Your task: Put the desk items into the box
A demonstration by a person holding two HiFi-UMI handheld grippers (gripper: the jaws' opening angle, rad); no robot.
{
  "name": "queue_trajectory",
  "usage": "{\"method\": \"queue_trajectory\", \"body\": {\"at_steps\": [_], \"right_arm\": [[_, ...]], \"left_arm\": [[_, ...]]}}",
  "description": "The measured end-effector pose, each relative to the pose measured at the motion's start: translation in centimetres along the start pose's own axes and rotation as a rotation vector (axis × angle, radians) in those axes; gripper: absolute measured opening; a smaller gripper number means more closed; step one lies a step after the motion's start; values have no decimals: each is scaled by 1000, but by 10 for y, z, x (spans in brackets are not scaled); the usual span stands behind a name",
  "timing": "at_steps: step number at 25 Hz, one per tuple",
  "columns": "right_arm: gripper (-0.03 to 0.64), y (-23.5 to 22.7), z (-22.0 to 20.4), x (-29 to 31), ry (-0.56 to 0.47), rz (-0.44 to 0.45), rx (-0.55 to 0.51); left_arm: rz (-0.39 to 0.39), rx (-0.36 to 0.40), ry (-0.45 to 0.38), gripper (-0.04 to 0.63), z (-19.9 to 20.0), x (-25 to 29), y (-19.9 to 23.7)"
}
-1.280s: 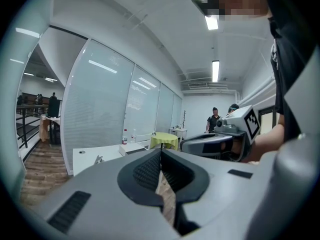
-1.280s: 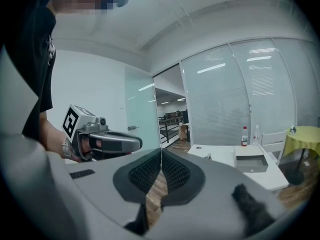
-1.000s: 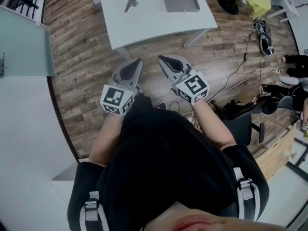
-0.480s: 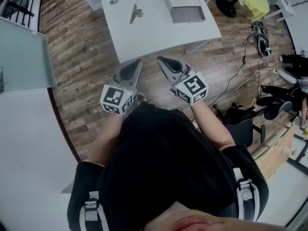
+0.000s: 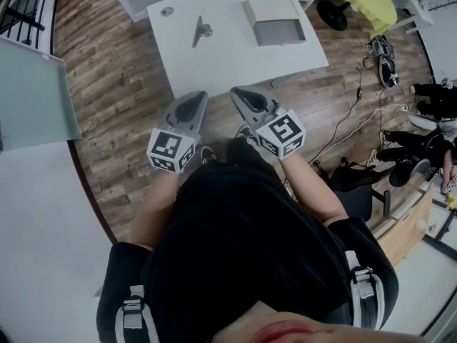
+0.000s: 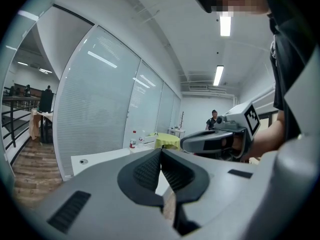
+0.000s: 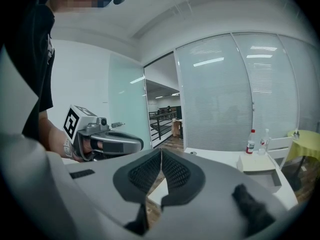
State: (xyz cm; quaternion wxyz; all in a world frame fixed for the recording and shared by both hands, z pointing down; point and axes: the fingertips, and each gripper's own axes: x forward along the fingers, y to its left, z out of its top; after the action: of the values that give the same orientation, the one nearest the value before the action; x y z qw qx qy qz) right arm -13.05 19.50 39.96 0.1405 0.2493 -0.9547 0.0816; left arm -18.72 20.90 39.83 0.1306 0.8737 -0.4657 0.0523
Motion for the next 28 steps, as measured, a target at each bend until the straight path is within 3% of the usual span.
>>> {"method": "queue_trajectory", "body": {"at_steps": [14, 28], "right_arm": [[17, -130, 12, 45, 3, 103, -10], [18, -222, -21, 99, 85, 160, 87]], "left_arm": [[118, 12, 9, 12, 27, 120, 47], [225, -22, 42, 12, 13, 206, 90]]}}
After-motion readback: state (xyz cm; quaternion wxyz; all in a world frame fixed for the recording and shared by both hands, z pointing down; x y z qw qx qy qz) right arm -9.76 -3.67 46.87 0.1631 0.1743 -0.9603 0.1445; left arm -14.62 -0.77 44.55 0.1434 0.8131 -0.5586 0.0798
